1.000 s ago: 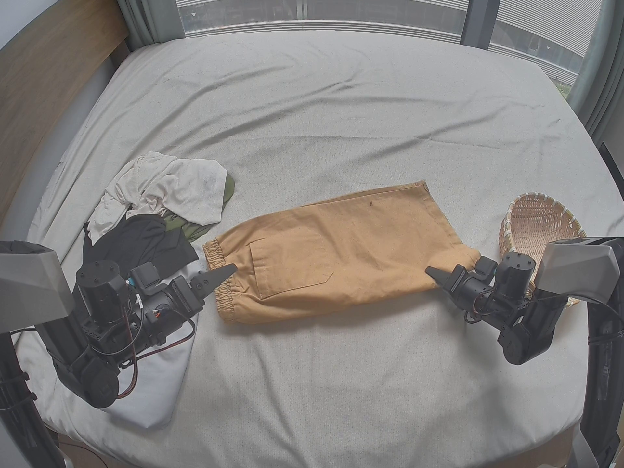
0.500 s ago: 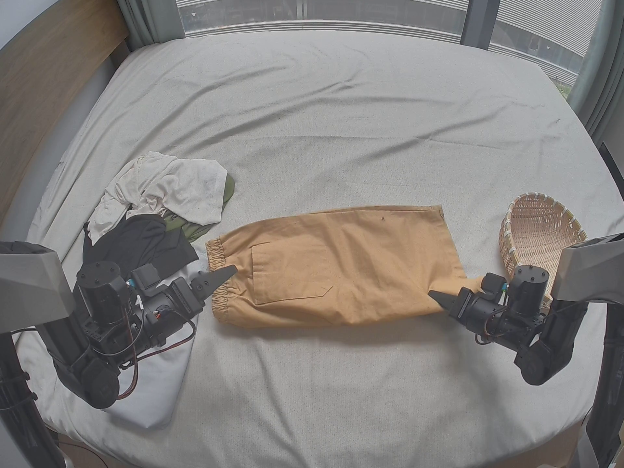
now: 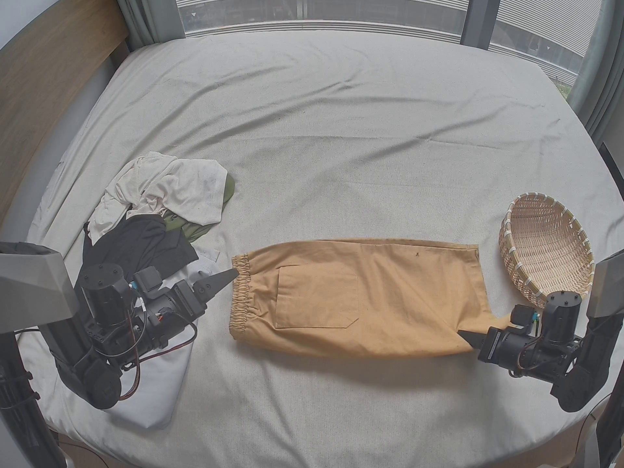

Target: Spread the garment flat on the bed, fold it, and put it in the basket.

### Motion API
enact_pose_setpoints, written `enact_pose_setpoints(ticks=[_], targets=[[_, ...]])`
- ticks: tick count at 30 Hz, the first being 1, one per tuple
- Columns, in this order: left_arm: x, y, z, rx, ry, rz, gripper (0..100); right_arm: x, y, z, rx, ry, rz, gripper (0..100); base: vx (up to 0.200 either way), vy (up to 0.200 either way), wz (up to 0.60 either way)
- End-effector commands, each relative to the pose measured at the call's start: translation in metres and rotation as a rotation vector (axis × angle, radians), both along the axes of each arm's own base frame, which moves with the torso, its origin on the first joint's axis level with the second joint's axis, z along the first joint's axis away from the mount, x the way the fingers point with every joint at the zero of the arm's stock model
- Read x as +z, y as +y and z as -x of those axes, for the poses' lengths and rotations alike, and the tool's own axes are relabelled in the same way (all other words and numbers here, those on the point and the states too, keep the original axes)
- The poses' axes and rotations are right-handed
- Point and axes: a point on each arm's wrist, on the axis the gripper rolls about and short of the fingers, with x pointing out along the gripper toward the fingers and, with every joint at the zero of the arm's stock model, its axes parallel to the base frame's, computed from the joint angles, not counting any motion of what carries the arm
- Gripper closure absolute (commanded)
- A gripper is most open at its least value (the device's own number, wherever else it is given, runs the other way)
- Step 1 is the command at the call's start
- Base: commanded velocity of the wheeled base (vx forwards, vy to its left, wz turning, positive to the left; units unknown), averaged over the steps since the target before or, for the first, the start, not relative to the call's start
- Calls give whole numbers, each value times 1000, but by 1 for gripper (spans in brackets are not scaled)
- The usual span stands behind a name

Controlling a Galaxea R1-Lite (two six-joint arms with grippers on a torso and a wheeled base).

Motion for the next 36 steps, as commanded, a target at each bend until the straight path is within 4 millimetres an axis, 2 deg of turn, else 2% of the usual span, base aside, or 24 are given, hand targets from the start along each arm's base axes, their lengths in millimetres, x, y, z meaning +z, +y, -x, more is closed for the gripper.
enact_pose_setpoints(ticks=[1, 6, 11, 12, 22, 31, 36], targets=[[-13, -4, -1, -10, 40, -16, 0, 5, -6, 10, -12, -3, 14, 100, 0, 0, 0], [-28, -7, -2, -23, 77, -48, 0, 0, -6, 10, -10, 15, 21, 100, 0, 0, 0], [-31, -8, -2, -33, 75, -67, 0, -1, -6, 10, -8, 23, 23, 100, 0, 0, 0], [-31, -8, -2, -34, 74, -68, 0, -1, -6, 10, -8, 23, 24, 0, 0, 0, 0], [-30, -10, -1, -41, 66, -67, 0, 0, -10, 15, -112, 23, 71, 0, 0, 0, 0], [-29, -12, -2, -43, 60, -68, 0, 31, -22, 24, -168, -85, 45, 0, 0, 0, 0], [-29, -12, -2, -43, 60, -68, 0, 56, -43, 30, -269, -213, 35, 0, 0, 0, 0]])
